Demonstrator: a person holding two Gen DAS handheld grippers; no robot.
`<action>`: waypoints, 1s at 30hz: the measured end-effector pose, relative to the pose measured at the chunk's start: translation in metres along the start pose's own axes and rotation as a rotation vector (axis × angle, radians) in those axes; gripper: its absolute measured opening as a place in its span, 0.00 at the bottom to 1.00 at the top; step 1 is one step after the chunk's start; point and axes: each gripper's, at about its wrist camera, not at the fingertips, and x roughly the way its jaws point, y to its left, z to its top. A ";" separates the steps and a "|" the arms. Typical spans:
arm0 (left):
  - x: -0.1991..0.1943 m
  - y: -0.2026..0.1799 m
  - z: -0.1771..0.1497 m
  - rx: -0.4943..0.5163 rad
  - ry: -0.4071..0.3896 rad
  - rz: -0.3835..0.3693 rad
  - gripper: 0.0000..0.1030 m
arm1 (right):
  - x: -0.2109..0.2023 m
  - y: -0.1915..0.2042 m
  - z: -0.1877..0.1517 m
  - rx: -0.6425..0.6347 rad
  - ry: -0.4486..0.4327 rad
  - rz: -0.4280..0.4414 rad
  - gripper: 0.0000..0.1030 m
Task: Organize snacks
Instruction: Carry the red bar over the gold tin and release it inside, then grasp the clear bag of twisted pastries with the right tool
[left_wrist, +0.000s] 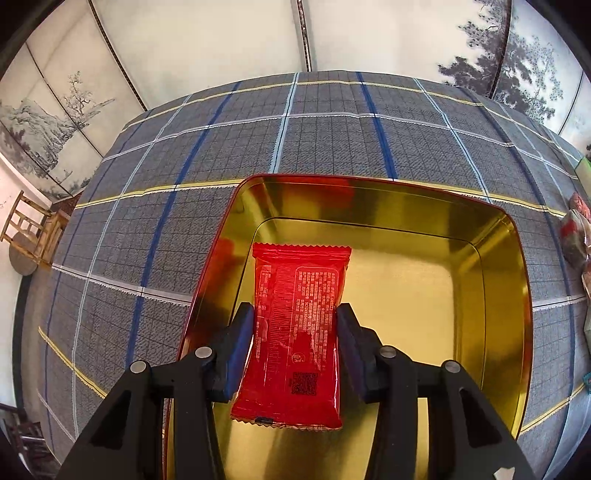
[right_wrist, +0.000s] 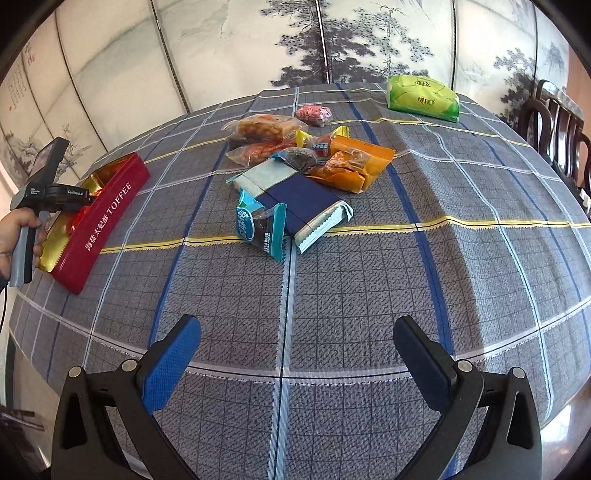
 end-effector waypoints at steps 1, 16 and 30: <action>0.000 0.000 -0.001 0.007 0.000 -0.005 0.44 | 0.000 0.000 0.000 -0.003 0.000 0.003 1.00; -0.145 0.017 -0.079 0.070 -0.417 -0.223 0.97 | -0.014 0.031 0.082 -0.412 -0.118 0.037 1.00; -0.179 0.044 -0.240 -0.020 -0.460 -0.331 0.99 | 0.130 0.061 0.210 -0.773 0.160 0.152 0.82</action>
